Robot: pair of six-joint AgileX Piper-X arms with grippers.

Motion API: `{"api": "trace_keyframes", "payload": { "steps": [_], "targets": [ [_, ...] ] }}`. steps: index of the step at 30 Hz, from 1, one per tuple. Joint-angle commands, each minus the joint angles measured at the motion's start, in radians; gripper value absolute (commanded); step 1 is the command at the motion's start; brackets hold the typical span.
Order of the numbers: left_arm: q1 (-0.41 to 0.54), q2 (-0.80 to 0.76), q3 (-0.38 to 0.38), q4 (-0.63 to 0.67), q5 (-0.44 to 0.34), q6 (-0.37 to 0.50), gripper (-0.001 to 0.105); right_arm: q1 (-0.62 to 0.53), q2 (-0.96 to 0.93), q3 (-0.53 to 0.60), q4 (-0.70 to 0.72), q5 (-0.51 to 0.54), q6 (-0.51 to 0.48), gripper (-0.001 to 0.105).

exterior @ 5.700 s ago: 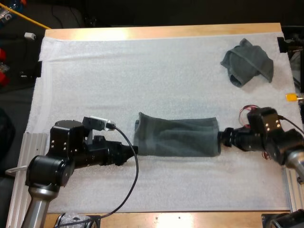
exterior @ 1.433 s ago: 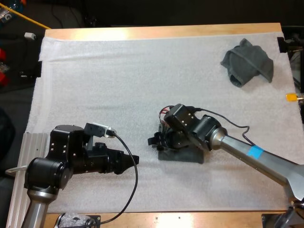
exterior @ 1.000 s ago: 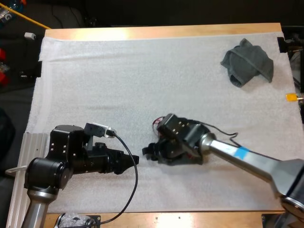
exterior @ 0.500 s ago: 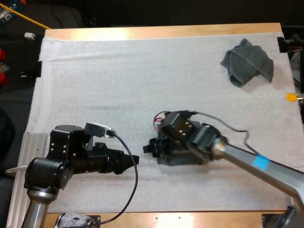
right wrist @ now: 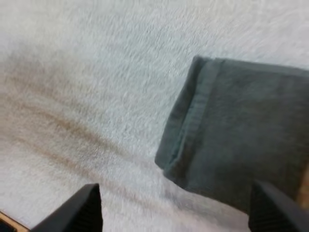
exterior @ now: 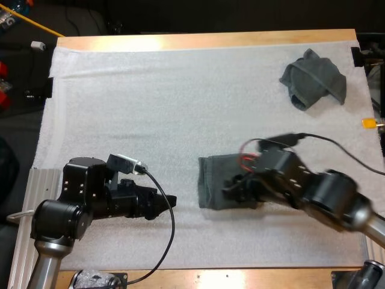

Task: Pick towel from pile, fold and stack

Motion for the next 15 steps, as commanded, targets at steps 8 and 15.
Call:
{"api": "trace_keyframes", "payload": {
  "steps": [8,15],
  "targets": [
    [0.000,-0.008,-0.006,-0.005,0.004,0.006,0.071,0.002,-0.229,-0.004,0.151,0.026,0.002,0.062],
    [0.000,-0.008,-0.002,-0.051,0.002,0.004,0.071,0.002,-0.384,-0.004,0.220,0.024,0.059,0.062]
  ]
}}
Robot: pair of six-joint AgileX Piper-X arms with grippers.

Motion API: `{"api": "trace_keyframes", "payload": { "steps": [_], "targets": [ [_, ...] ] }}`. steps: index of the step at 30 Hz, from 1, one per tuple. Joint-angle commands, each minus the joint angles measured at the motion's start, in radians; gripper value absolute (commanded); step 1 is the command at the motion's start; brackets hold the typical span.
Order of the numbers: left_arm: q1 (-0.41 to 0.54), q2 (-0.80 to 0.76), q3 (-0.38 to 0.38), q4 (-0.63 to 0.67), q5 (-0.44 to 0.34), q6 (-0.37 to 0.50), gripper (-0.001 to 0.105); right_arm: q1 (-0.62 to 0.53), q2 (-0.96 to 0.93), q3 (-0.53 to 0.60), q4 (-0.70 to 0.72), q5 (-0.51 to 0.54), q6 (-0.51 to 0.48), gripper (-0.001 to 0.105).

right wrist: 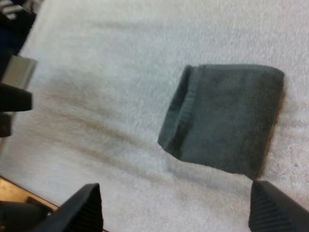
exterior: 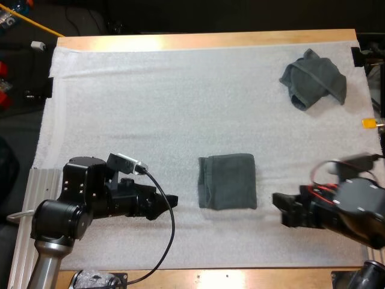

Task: Pick towel from pile, fold and stack

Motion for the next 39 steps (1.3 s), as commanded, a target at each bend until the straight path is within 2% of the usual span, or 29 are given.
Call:
{"api": "trace_keyframes", "payload": {
  "steps": [1,4,7,11,16,20,25,36,39],
  "targets": [
    [0.000,-0.005,0.000,-0.032,-0.006,-0.005,0.071,0.002,-0.022,-0.004,0.015,0.003,0.005,0.062],
    [0.000,0.013,0.000,-0.066,-0.042,-0.015,0.071,0.002,-0.063,-0.004,0.036,0.003,0.005,0.062],
    [0.000,0.056,0.000,-0.095,-0.045,-0.031,0.071,0.002,-0.082,-0.004,0.063,0.000,0.005,0.062],
    [-0.004,0.130,0.000,-0.132,-0.042,-0.036,0.071,0.002,-0.084,-0.004,0.113,-0.005,0.005,0.071],
    [-0.097,0.265,0.000,-0.189,-0.042,-0.045,0.071,0.002,-0.084,-0.004,0.153,-0.005,0.005,0.074],
    [-0.180,0.366,0.000,-0.280,-0.094,-0.097,0.071,0.002,-0.084,-0.004,0.156,-0.005,0.005,0.074],
    [-0.229,0.525,0.000,-0.426,-0.139,-0.222,0.071,0.002,-0.084,-0.004,0.162,-0.005,0.013,0.074],
    [-0.229,0.792,0.000,-0.572,-0.116,-0.367,0.071,0.002,-0.084,-0.004,0.162,-0.001,0.027,0.074],
    [-0.229,0.838,0.000,-0.598,-0.071,-0.381,0.071,0.002,-0.084,-0.004,0.162,-0.001,0.027,0.074]
  ]
}}
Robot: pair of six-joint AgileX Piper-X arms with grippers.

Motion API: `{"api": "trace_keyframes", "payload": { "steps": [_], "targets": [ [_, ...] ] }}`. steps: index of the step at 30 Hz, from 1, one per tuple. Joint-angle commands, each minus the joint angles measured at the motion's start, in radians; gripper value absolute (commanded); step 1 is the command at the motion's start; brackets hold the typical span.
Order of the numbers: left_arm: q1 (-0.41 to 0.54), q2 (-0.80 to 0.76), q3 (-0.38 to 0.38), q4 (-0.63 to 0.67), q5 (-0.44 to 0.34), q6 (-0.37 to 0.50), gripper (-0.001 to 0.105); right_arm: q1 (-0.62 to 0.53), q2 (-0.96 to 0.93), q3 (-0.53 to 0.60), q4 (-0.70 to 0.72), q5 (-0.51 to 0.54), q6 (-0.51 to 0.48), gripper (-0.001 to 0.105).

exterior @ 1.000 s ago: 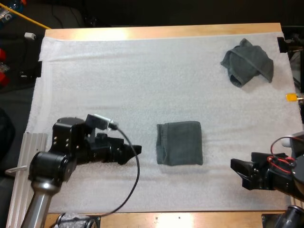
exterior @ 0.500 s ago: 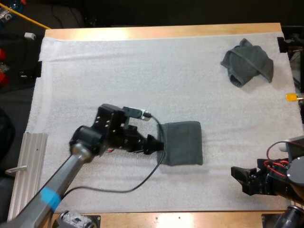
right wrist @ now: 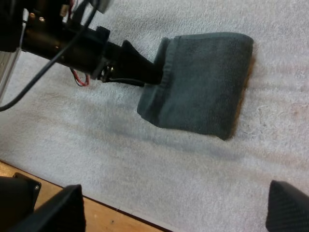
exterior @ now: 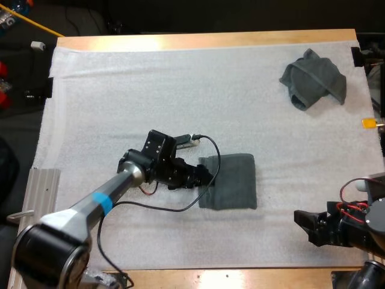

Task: Pick towel from pile, fold and stack

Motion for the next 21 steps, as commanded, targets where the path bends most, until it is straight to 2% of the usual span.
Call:
{"api": "trace_keyframes", "payload": {
  "steps": [1,6,11,15,20,21],
  "targets": [
    [-0.005,0.011,0.000,-0.020,0.029,-0.020,0.071,0.002,-0.001,-0.004,0.002,-0.001,0.004,0.074],
    [-0.005,0.046,-0.003,-0.033,0.063,-0.045,0.071,0.002,-0.001,-0.004,0.002,-0.001,0.004,0.074],
    [-0.014,0.046,-0.003,-0.057,0.060,-0.095,0.071,0.002,-0.001,-0.004,0.002,-0.001,0.004,0.074],
    [-0.068,0.050,-0.007,-0.069,0.035,-0.132,0.071,0.002,-0.001,-0.004,0.002,-0.001,0.004,0.074],
    [-0.134,0.056,-0.018,-0.075,-0.016,-0.138,0.065,0.002,-0.001,-0.004,0.002,-0.001,0.004,0.074],
    [-0.140,0.056,-0.018,-0.075,-0.016,-0.138,0.060,0.002,-0.001,-0.004,0.002,-0.001,0.004,0.074]
  ]
}}
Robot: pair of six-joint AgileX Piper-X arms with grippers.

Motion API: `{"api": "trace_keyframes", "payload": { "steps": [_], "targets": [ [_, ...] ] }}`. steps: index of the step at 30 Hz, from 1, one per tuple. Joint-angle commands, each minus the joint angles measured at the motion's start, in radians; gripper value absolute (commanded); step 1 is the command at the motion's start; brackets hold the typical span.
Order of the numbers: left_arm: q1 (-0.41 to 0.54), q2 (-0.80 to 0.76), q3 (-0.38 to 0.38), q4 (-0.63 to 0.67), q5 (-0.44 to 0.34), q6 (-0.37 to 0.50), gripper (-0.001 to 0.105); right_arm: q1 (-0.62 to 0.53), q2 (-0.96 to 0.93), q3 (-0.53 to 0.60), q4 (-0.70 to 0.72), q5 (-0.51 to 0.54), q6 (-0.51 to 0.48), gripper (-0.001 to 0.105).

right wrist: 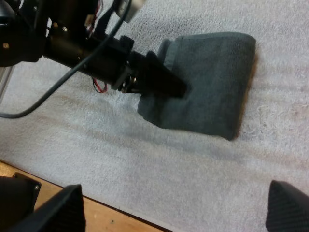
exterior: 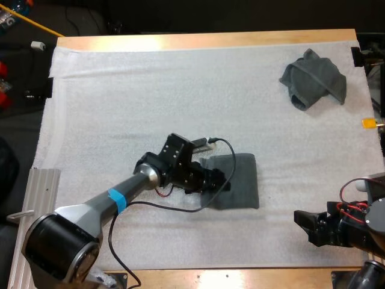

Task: Pick towel from pile, fold and stack

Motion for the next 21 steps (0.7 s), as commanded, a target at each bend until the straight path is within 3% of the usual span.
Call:
{"api": "trace_keyframes", "payload": {
  "steps": [1,3,4,6,11,17,21],
  "targets": [
    [-0.010,0.010,0.003,0.002,-0.009,-0.010,0.055,0.002,-0.001,-0.004,0.002,-0.001,0.004,0.074],
    [-0.010,0.010,0.003,0.015,-0.009,-0.010,0.034,0.002,-0.001,-0.004,0.002,-0.001,0.004,0.074],
    [-0.010,0.010,0.003,0.024,-0.004,-0.010,0.017,0.002,-0.001,-0.004,0.002,-0.001,0.004,0.074],
    [-0.008,0.010,0.003,0.042,-0.001,-0.003,0.001,0.002,-0.001,-0.004,0.002,-0.001,0.004,0.074],
    [0.004,-0.032,0.003,0.124,-0.035,0.093,0.000,0.002,-0.001,-0.004,0.002,-0.001,0.004,0.074],
    [0.114,-0.136,0.003,0.345,-0.222,0.325,0.000,0.002,-0.001,-0.004,0.002,-0.001,0.004,0.074],
    [0.255,-0.196,0.003,0.499,-0.384,0.480,0.000,0.002,-0.001,-0.004,0.002,-0.016,0.004,0.074]
  ]
}}
